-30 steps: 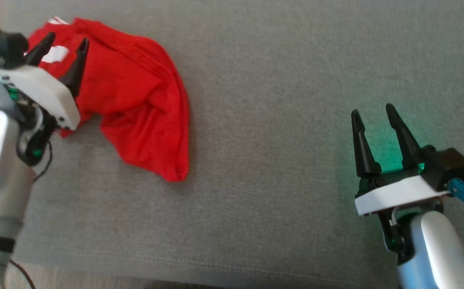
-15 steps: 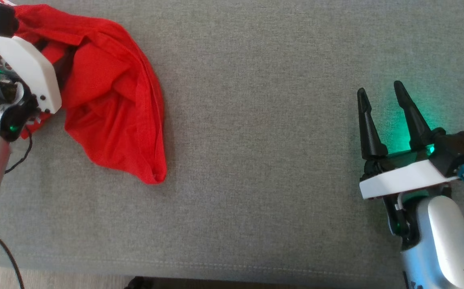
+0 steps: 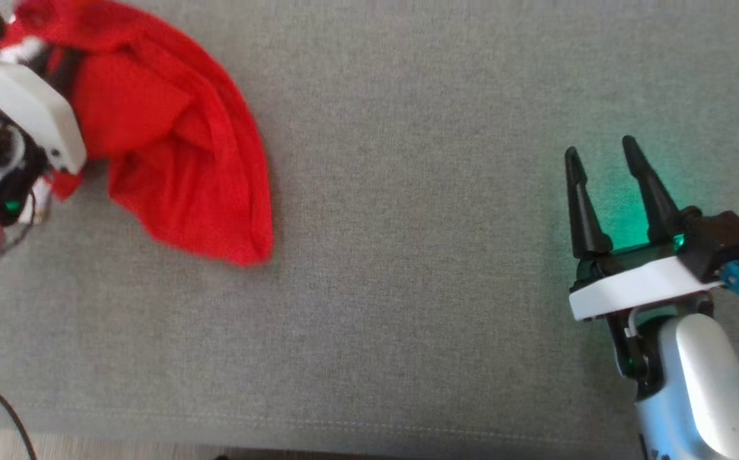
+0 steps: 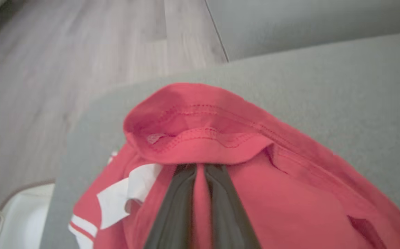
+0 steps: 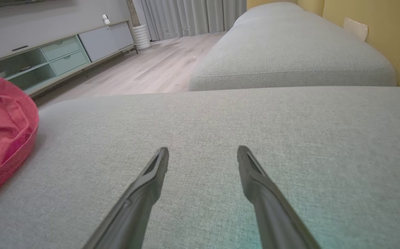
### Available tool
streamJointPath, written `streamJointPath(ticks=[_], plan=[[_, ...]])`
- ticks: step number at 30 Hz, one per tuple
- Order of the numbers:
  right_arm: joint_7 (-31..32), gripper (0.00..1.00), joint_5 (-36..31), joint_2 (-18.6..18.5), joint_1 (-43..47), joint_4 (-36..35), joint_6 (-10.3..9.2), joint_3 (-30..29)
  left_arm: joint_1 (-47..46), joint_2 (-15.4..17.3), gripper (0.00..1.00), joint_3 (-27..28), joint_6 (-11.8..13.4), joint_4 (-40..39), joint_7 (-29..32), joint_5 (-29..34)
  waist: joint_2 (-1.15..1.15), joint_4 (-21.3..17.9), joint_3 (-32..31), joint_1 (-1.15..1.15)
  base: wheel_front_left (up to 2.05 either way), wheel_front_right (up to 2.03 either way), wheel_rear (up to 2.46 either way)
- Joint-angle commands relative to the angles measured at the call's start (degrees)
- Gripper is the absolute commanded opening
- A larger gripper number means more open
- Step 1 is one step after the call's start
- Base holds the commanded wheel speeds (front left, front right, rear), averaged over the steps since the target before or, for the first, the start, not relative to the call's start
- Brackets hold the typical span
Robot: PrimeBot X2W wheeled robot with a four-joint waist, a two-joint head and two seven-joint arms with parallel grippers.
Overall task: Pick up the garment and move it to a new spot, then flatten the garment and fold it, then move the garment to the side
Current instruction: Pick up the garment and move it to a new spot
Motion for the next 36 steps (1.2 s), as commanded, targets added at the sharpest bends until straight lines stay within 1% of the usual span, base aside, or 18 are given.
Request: streamJointPath(ticks=[1,4,7,9,13,16,20,25,28,30,32,36], plan=[[-0.55,1.0,-0.14,0.12,0.33,-1.14,-0.05,1.71,-4.32,3.67,0.0,2.34,0.08,-0.07,-3.93,0.92,0.0,-0.06,-2.5,0.0,0.0,0.0,0.0],[-0.92,1.0,0.28,0.23,1.22,-0.24,-0.05,1.95,-5.36,3.39,0.0,2.41,0.08,1.02,-10.21,2.37,0.0,-0.14,-5.17,0.0,0.0,0.0,0.0],[-1.38,1.0,0.78,0.34,2.14,0.64,-0.05,2.19,-6.27,3.46,0.0,2.89,0.52,0.39,-13.11,4.81,0.0,-0.23,-7.97,0.0,0.0,0.0,0.0],[-1.71,1.0,1.13,0.41,2.65,1.21,-0.05,2.33,-6.5,3.73,0.0,3.72,0.87,-1.93,-13.6,6.88,0.0,-0.3,-9.71,0.0,0.0,0.0,0.0],[-2.34,1.0,1.84,0.52,3.44,2.2,-0.05,2.71,-4.75,5.35,0.0,8.03,2.85,-12.53,-13.68,13.32,0.0,-0.69,-12.73,0.0,0.0,0.0,0.0],[-2.81,1.0,2.46,0.58,3.94,3.03,-0.05,3.11,-1.81,6.1,0.0,11.65,3.89,-19.91,-13.69,16.46,0.0,-1.29,-14.77,0.0,0.0,0.0,0.0],[-3.62,1.0,3.82,0.61,4.6,4.08,-0.05,3.99,1.77,7.05,0.0,13.91,3.42,-25.96,-13.69,19.32,0.0,-2.72,-17.08,0.0,0.0,0.0,0.0],[-4.42,1.0,4.98,0.62,5.3,4.96,-0.05,4.38,4.2,7.0,0.0,13.62,2.73,-28.79,-13.7,20.36,0.0,-4.55,-18.81,0.0,0.0,0.0,0.0],[-4.75,1.0,5.44,0.62,5.72,5.36,-0.05,4.76,5.24,5.99,0.0,12.27,2.38,-29.94,-13.57,20.3,0.0,-6.01,-19.44,0.0,0.0,0.0,0.0],[-4.95,1.0,5.76,0.62,5.87,5.5,-0.05,5.1,5.83,4.73,0.0,11.16,2.26,-30.68,-12.87,20.0,0.0,-7.12,-19.61,0.0,0.0,0.0,0.0],[-5.16,1.0,6.01,0.62,5.87,5.66,-0.05,5.52,6.47,2.93,0.0,10.14,2.46,-31.36,-12.16,19.56,0.0,-8.33,-19.64,0.0,0.0,0.0,0.0],[-5.6,1.0,6.65,0.63,5.49,5.95,-0.05,6.61,8.1,-1.47,0.0,8.24,3.79,-31.48,-11.52,18.78,0.0,-11.44,-19.24,0.0,0.0,0.0,0.0]])
